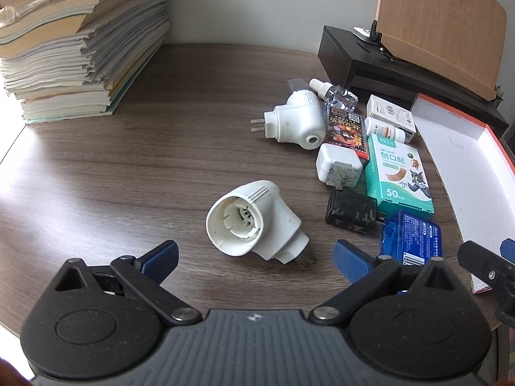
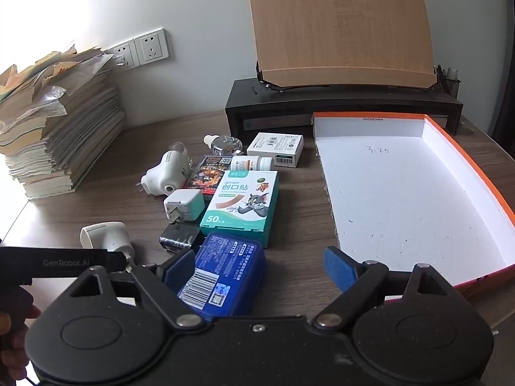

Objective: Organize rigid objects
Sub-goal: 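Grasp the white plug-in repeller with the left gripper while the right gripper grasps the blue box, then carry the repeller and blue box over the orange-rimmed white box with both grippers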

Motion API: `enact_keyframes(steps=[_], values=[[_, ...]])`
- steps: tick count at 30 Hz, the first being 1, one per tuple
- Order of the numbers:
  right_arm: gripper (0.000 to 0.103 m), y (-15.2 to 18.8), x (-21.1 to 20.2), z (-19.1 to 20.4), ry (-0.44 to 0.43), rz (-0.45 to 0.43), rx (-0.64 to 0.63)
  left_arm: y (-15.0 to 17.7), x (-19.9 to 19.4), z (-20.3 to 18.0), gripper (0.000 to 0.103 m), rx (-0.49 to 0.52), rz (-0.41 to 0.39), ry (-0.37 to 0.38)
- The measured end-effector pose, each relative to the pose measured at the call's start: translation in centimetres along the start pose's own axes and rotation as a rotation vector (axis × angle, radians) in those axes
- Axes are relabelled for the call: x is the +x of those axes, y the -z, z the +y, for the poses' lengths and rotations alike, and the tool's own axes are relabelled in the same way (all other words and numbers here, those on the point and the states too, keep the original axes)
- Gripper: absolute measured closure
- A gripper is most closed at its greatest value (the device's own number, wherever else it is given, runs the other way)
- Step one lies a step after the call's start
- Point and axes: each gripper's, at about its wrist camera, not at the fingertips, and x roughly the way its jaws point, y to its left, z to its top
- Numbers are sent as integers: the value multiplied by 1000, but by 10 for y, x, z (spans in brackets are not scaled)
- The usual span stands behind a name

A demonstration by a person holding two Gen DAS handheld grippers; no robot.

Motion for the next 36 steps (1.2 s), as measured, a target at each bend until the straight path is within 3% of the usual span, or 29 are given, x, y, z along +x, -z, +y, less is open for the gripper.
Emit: enact_keyframes(steps=[6,13,14,16,18,24,30,33,36], values=[[1,4,-1,9,6,7,-9,-3,12,5,0,-7,9,12],[1,12,7,9,-3,29,7,-7,29,6,0,100,-45,76],[1,13,9,10,-5,35,9,-6,32,6,1,111,-47,88],[1,15,12,12,-6,50,19,-6,38,8,20,122,-32,126],[1,15,17,15,-4,58,28,-3,39,7,24,151,-49,137],[1,12,40,26,28,85,39,1,37,6,25,166,-78,147],[2,8,68,31,69,192,52,2,29,11,25,154,-98,159],[29,3,71,35,96,183,5,1,24,13,26,138,-105,164],[29,-1,68,28,105,180,14,1,19,13,26,135,-119,172]])
